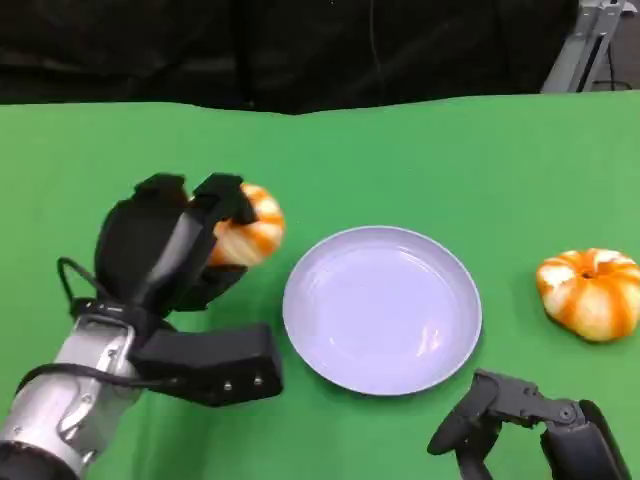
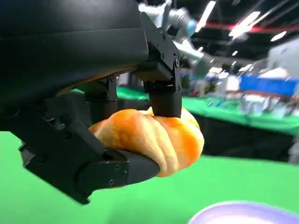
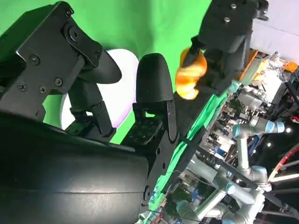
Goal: Grasp the bread from the table and place it into the plate.
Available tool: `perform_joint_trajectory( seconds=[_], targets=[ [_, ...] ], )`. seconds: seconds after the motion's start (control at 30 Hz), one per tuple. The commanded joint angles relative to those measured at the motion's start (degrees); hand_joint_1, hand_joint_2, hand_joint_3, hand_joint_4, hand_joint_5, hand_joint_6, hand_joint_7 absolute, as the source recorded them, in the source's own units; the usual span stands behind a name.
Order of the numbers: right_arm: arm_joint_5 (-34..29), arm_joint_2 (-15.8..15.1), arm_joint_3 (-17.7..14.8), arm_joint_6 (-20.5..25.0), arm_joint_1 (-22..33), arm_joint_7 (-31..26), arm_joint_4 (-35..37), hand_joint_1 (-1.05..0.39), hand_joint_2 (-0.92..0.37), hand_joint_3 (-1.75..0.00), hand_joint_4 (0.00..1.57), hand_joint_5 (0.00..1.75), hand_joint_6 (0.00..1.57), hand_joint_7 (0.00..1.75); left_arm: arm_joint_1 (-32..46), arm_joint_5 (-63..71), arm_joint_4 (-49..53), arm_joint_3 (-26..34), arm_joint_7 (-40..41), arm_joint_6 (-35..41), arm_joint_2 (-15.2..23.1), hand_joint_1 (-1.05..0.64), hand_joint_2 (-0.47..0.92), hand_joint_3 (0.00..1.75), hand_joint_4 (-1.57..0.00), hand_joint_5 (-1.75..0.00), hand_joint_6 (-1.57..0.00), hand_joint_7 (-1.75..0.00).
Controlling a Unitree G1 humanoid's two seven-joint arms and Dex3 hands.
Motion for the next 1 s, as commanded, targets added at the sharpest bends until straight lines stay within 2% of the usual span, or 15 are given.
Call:
perform_joint_trajectory(
  seconds=[0.03,0.1,0.2,0.37,0.67,0.73,0.77,0.8,0.83,0.87,0.93,1.0],
  targets=[
    [0.2,-0.3,-0.3,0.3,0.1,-0.3,-0.4,0.06,-0.2,-1.46,0.87,1.5,0.89,1.24,-0.4,-2.7,-3.0,-0.4,-2.3,-3.6,-1.4,-0.16,0.31,1.43,-0.9,-1.75,-0.8,-1.56],
    [0.1,-0.3,-0.3,0.3,0.0,-0.3,-0.3,0.07,-0.2,-1.47,0.87,1.5,0.89,1.24,-1.3,-4.0,-2.8,-0.9,-4.1,-5.0,-2.6,-0.15,0.27,1.45,-0.9,-1.75,-0.78,-1.59],
    [0.3,-0.3,-0.3,0.1,-0.1,-0.3,0.0,0.07,-0.2,-1.47,0.87,1.5,0.9,1.24,-3.0,-4.3,-1.3,-2.0,-6.3,-5.3,-5.0,-0.16,0.26,1.38,-0.9,-1.75,-0.76,-1.64],
    [0.6,-0.4,-0.3,-0.2,-0.1,-0.3,0.3,0.07,-0.19,-1.48,0.86,1.51,0.9,1.24,-6.5,-3.9,3.8,-4.0,-7.5,-4.6,-9.0,-0.14,0.29,1.33,-0.9,-1.75,-0.8,-1.58],
    [1.0,-0.2,-0.1,0.2,0.1,0.0,0.0,0.09,-0.21,-1.47,0.84,1.52,0.89,1.24,-12.0,-4.0,14.1,-7.0,-9.4,-3.5,-13.8,-0.13,0.31,1.28,-0.88,-1.75,-0.78,-1.63],
    [0.7,-0.3,-0.2,-0.1,0.0,-0.3,0.2,0.09,-0.2,-1.47,0.85,1.53,0.89,1.24,-12.3,-4.6,13.2,-7.4,-14.6,-0.7,-14.1,-0.19,0.53,0.85,-0.75,-1.69,-0.88,-0.96],
    [0.6,-0.4,-0.2,-0.2,0.0,-0.4,0.3,0.09,-0.2,-1.48,0.85,1.53,0.89,1.24,-12.3,-4.8,12.5,-7.5,-16.6,0.3,-14.1,-0.21,0.69,0.56,-0.67,-1.54,-0.88,-0.56],
    [0.6,-0.4,-0.2,-0.2,0.0,-0.4,0.3,0.08,-0.2,-1.48,0.85,1.54,0.89,1.24,-12.2,-4.8,11.6,-7.6,-18.5,1.0,-13.9,-0.22,0.78,0.39,-0.6,-1.41,-0.87,-0.34],
    [0.5,-0.4,-0.2,-0.2,0.1,-0.4,0.2,0.08,-0.2,-1.48,0.85,1.54,0.89,1.24,-12.2,-4.5,11.0,-8.1,-20.5,1.8,-13.5,-0.23,0.85,0.27,-0.55,-1.17,-0.82,-0.19],
    [0.4,-0.4,-0.2,-0.1,0.1,-0.4,0.1,0.08,-0.2,-1.48,0.85,1.54,0.89,1.24,-12.1,-4.2,10.4,-8.4,-22.1,2.5,-13.1,-0.32,0.89,0.19,-0.4,-0.79,-0.63,-0.08],
    [0.4,-0.4,-0.2,-0.1,0.2,-0.4,0.1,0.07,-0.2,-1.48,0.85,1.54,0.88,1.24,-11.9,-3.9,9.2,-9.0,-25.0,3.6,-12.2,-0.44,0.91,0.16,-0.23,-0.53,-0.44,-0.02],
    [0.4,-0.3,-0.1,0.0,0.2,-0.4,0.0,0.07,-0.2,-1.48,0.85,1.55,0.88,1.24,-11.7,-3.3,8.3,-9.6,-26.6,4.1,-11.4,-0.56,0.92,0.13,-0.11,-0.43,-0.32,0.0]
  ],
)
